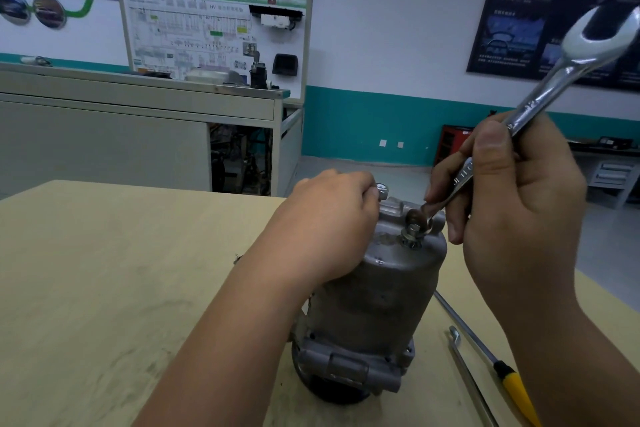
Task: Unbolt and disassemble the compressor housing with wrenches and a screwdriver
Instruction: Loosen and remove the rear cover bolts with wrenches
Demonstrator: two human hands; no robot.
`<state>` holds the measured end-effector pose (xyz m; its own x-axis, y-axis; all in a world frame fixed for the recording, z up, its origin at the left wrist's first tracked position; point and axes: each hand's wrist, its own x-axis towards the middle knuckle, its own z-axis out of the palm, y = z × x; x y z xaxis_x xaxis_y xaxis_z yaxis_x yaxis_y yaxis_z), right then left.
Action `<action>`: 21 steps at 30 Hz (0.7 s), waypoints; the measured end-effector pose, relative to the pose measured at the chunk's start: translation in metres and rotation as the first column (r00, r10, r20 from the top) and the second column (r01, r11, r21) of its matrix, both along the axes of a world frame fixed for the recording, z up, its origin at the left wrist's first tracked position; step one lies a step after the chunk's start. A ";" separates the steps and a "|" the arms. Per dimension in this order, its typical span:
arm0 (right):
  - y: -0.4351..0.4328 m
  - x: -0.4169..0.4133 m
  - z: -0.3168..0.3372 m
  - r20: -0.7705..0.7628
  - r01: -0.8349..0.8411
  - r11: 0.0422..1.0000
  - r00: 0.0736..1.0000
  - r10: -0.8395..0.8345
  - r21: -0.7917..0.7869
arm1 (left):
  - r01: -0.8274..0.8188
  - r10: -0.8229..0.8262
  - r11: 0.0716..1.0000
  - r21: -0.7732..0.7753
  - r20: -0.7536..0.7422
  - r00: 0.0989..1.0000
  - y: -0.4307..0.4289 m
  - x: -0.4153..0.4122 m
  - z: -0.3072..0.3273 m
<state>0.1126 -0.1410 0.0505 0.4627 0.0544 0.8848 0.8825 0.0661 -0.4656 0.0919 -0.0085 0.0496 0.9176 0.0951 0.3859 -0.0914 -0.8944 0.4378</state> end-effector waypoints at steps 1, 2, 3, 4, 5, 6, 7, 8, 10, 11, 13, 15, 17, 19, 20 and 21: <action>0.000 0.000 0.000 -0.026 -0.008 1.000 1.000 0.008 -0.002 | -0.001 0.001 1.000 0.002 0.002 1.000 0.000 0.000 0.000; -0.001 0.000 0.000 -0.057 -0.020 1.000 0.998 0.020 -0.002 | -0.001 0.001 1.000 0.004 0.002 1.000 0.000 0.000 0.000; -0.002 0.001 0.001 -0.092 -0.041 0.999 0.995 0.041 0.000 | -0.002 0.002 1.000 0.006 0.002 1.000 0.000 0.000 0.000; -0.003 0.001 0.003 -0.133 -0.075 0.997 0.988 0.074 0.001 | -0.002 0.002 1.000 0.007 0.001 1.000 0.000 -0.001 0.000; -0.004 0.002 0.006 -0.180 -0.117 0.993 0.977 0.115 0.001 | -0.001 0.001 1.000 0.008 0.002 1.000 0.000 -0.001 0.000; -0.005 0.003 0.009 -0.231 -0.156 0.988 0.961 0.152 0.001 | -0.001 0.001 1.000 0.011 0.004 1.000 0.000 -0.001 0.000; -0.006 0.004 0.012 -0.283 -0.184 0.983 0.943 0.176 0.000 | -0.001 0.001 1.000 0.014 0.005 1.000 0.000 -0.001 0.000; -0.006 0.005 0.015 -0.330 -0.201 0.980 0.925 0.188 -0.004 | -0.002 0.002 1.000 0.016 0.007 1.000 0.000 0.000 -0.001; -0.007 0.008 0.018 -0.402 -0.214 0.976 0.897 0.184 -0.032 | -0.001 0.001 1.000 0.016 0.009 1.000 0.000 -0.001 0.000; -0.006 0.008 0.019 -0.424 -0.220 0.974 0.888 0.177 -0.054 | 0.001 -0.001 1.000 0.015 0.011 1.000 0.000 -0.001 0.000; -0.005 0.009 0.021 -0.453 -0.231 0.967 0.878 0.158 -0.109 | 0.005 -0.005 1.000 0.018 0.013 1.000 0.000 -0.001 0.000; -0.003 0.010 0.023 -0.456 -0.227 0.958 0.881 0.127 -0.172 | 0.005 -0.005 1.000 0.017 0.017 1.000 0.000 -0.001 0.001; -0.001 0.011 0.026 -0.412 -0.184 0.948 0.909 0.064 -0.259 | 0.006 -0.006 1.000 0.010 0.019 1.000 0.000 -0.001 0.001; 0.000 0.010 0.028 -0.335 -0.110 0.926 0.942 -0.019 -0.362 | 0.011 -0.011 1.000 0.007 0.019 1.000 0.000 -0.002 0.001; 0.000 0.008 0.029 -0.299 -0.082 0.917 0.953 -0.043 -0.391 | 0.012 -0.013 1.000 0.004 0.019 1.000 0.000 -0.002 0.001; 0.000 0.006 0.030 -0.278 -0.072 0.914 0.959 -0.045 -0.399 | 0.014 -0.014 1.000 0.002 0.019 1.000 0.000 -0.002 0.001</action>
